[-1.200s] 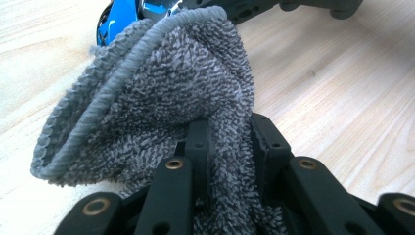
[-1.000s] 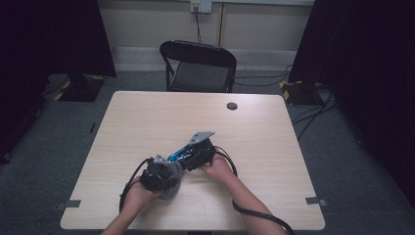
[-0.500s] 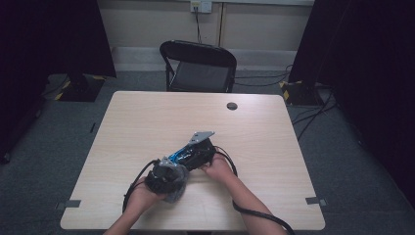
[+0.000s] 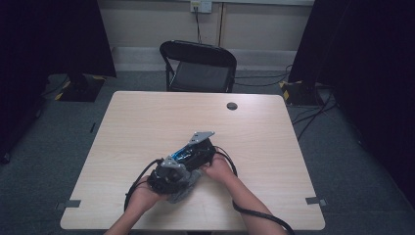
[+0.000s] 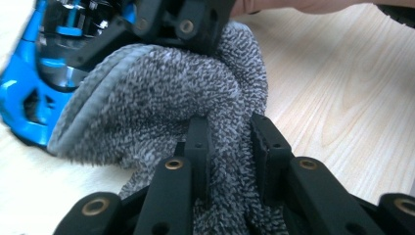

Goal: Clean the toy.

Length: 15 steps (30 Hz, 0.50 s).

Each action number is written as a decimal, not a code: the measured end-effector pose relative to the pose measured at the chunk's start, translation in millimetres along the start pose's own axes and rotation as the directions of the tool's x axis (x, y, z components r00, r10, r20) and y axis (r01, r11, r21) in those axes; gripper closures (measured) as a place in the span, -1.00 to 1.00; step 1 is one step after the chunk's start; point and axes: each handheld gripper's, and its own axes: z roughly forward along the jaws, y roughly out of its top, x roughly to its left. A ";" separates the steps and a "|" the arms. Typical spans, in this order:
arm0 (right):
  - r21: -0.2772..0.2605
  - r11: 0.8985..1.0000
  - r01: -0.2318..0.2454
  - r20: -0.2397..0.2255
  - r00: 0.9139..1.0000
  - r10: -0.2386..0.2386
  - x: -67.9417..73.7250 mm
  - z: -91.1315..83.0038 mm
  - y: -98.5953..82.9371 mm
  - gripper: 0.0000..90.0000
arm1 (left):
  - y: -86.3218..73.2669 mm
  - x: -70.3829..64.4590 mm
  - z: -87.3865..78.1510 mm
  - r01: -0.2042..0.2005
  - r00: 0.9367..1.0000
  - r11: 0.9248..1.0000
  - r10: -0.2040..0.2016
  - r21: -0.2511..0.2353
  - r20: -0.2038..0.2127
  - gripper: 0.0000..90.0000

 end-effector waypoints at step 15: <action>0.000 1.000 -0.001 -0.001 1.000 0.001 0.0 0.0 0.1 -0.90 | 3.3 29.8 -39.9 0.053 0.996 0.992 -0.062 -0.118 -0.070 0.60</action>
